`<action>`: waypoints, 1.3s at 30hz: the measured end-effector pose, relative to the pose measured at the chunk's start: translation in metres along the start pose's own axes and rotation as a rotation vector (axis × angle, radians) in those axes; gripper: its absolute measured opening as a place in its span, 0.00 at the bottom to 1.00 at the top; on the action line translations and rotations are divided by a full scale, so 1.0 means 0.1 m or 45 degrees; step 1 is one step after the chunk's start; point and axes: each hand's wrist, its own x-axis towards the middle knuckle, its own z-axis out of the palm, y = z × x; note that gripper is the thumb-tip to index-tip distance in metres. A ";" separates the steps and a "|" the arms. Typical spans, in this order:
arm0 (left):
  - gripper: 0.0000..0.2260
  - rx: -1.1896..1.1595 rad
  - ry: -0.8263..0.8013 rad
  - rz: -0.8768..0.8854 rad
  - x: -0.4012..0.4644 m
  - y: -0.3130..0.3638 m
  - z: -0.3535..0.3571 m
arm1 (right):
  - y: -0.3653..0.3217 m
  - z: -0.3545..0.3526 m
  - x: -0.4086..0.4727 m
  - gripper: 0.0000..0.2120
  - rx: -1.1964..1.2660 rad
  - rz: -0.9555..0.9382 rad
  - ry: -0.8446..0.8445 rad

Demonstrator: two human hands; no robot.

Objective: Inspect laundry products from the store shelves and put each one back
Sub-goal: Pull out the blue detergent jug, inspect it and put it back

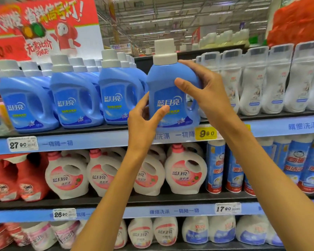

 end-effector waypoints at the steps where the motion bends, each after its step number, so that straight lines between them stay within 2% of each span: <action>1: 0.20 0.009 0.000 0.002 0.02 -0.02 0.00 | 0.02 0.01 0.01 0.20 -0.009 -0.001 0.018; 6: 0.22 0.122 0.049 -0.006 0.09 -0.04 0.07 | 0.08 0.09 0.05 0.20 -0.154 -0.036 0.173; 9: 0.22 0.217 0.083 0.007 0.09 -0.03 0.14 | 0.14 0.14 0.07 0.22 -0.380 -0.056 0.195; 13: 0.28 0.248 0.121 0.018 0.04 -0.04 0.18 | 0.18 0.14 0.08 0.24 -0.581 -0.115 0.207; 19: 0.25 0.532 0.166 0.151 0.00 -0.08 0.16 | 0.23 0.10 -0.01 0.28 -0.539 -0.072 0.170; 26: 0.23 0.450 0.261 0.120 -0.05 -0.09 0.18 | 0.31 0.16 -0.23 0.32 -0.602 -0.094 0.303; 39: 0.21 0.539 0.294 0.112 -0.06 -0.23 0.20 | 0.40 0.23 -0.17 0.33 -0.593 0.011 0.255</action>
